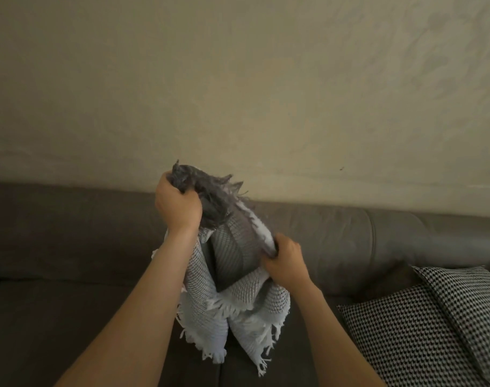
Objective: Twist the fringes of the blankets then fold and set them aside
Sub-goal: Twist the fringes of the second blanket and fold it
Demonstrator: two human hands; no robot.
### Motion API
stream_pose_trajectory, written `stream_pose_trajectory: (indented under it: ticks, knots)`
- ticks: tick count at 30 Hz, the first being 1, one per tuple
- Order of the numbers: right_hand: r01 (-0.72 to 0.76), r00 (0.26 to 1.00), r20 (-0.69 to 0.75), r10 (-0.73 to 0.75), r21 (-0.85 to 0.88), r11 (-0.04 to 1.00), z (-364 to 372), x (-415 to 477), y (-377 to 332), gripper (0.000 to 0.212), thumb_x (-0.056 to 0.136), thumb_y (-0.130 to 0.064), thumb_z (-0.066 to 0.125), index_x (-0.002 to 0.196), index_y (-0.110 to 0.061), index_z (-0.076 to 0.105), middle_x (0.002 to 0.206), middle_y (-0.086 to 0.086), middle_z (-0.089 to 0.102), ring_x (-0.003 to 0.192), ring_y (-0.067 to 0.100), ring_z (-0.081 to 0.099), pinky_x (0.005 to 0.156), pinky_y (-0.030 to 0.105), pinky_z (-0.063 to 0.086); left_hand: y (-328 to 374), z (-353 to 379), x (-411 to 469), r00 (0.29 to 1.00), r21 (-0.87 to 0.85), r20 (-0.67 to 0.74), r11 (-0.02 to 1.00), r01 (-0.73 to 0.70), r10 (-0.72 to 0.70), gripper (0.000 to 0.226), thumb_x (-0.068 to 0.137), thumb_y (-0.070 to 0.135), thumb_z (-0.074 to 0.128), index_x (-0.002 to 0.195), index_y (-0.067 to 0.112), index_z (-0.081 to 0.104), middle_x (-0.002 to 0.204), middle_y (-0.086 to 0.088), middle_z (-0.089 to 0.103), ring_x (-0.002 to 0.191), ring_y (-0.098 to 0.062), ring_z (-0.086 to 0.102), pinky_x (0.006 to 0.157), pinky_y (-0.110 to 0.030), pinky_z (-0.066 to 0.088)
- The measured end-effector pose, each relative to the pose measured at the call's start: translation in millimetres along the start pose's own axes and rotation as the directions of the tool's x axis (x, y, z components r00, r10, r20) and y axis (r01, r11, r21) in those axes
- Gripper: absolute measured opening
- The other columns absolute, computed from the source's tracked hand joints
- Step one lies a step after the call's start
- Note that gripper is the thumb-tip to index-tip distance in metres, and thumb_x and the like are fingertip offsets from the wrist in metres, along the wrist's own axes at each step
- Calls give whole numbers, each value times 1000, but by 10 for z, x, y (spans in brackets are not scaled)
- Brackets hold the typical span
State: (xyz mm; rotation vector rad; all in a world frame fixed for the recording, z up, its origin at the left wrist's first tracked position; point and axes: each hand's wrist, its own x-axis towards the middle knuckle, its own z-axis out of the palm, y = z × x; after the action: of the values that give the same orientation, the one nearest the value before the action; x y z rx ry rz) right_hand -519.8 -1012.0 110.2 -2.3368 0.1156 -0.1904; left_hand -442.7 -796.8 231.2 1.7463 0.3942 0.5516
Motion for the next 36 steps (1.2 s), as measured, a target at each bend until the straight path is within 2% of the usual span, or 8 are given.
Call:
stream_pose_trajectory:
  ticks: [5, 9, 14, 18, 23, 27, 33, 36]
  knots:
    - [-64, 917, 397, 32, 68, 996, 115, -116, 100, 23, 81, -34, 85, 84, -18, 68, 76, -5, 71, 63, 8, 65, 62, 34, 56, 5, 42, -25, 999, -28, 15, 999, 33, -33, 20, 89, -9, 50, 89, 9, 60, 86, -7, 65, 87, -33, 67, 81, -53, 59]
    - [-78, 957, 289, 24, 179, 981, 133, -128, 93, 34, 80, -42, 90, 74, -26, 62, 63, -16, 64, 54, 0, 57, 51, 18, 43, 11, 72, 21, 998, -42, -14, 998, 53, -54, 23, 93, -6, 51, 85, 15, 58, 86, -7, 64, 86, -35, 66, 79, -55, 60]
    - [-49, 975, 223, 5, 190, 981, 229, -88, 209, 12, 94, -9, 68, 86, -10, 60, 67, -4, 60, 56, 5, 48, 55, 33, 42, 45, 100, 51, 997, -48, -29, 996, 70, -72, 28, 97, 3, 59, 80, 24, 55, 88, -8, 66, 85, -34, 66, 79, -57, 60]
    - [-57, 992, 125, 27, 245, 968, 262, -171, 171, 28, 98, -4, 63, 120, -20, 52, 82, -12, 63, 62, -2, 60, 57, 13, 43, 54, 115, 40, 995, -62, -23, 994, 92, -93, 28, 96, -2, 56, 81, 22, 55, 87, -6, 65, 87, -35, 67, 79, -56, 60]
    - [165, 966, -197, -165, -18, 986, 456, -326, 112, 27, 99, 3, 55, 109, -21, 47, 84, 0, 58, 59, 19, 53, 50, 39, 44, 36, 126, 53, 995, -107, -1, 989, 97, -98, 10, 98, 2, 60, 92, 10, 62, 87, -5, 65, 84, -31, 66, 82, -55, 60]
    - [105, 992, -74, -103, 27, 994, 592, -263, 66, 44, 95, 4, 53, 128, -25, 60, 116, 1, 58, 89, 22, 65, 75, 38, 58, 24, 131, 32, 996, -112, 22, 990, 84, -82, 12, 98, 4, 61, 90, 13, 61, 87, -6, 66, 80, -25, 64, 80, -53, 59]
    - [40, 982, 179, -65, 138, 990, 626, -208, 19, 65, 95, -14, 65, 151, -35, 40, 131, 2, 47, 107, 8, 48, 100, 28, 46, 37, 133, -2, 996, -89, 43, 992, 86, -82, 18, 96, 4, 61, 87, 20, 60, 90, -6, 68, 86, -28, 67, 82, -53, 60]
    - [63, 978, 188, -92, 154, 986, 700, -177, -8, 69, 87, -29, 79, 147, -30, 45, 136, 0, 41, 119, 7, 39, 98, 8, 36, 24, 129, -22, 995, -90, 71, 993, 81, -75, 16, 97, 5, 60, 85, 16, 58, 87, -5, 65, 82, -28, 64, 77, -48, 58]
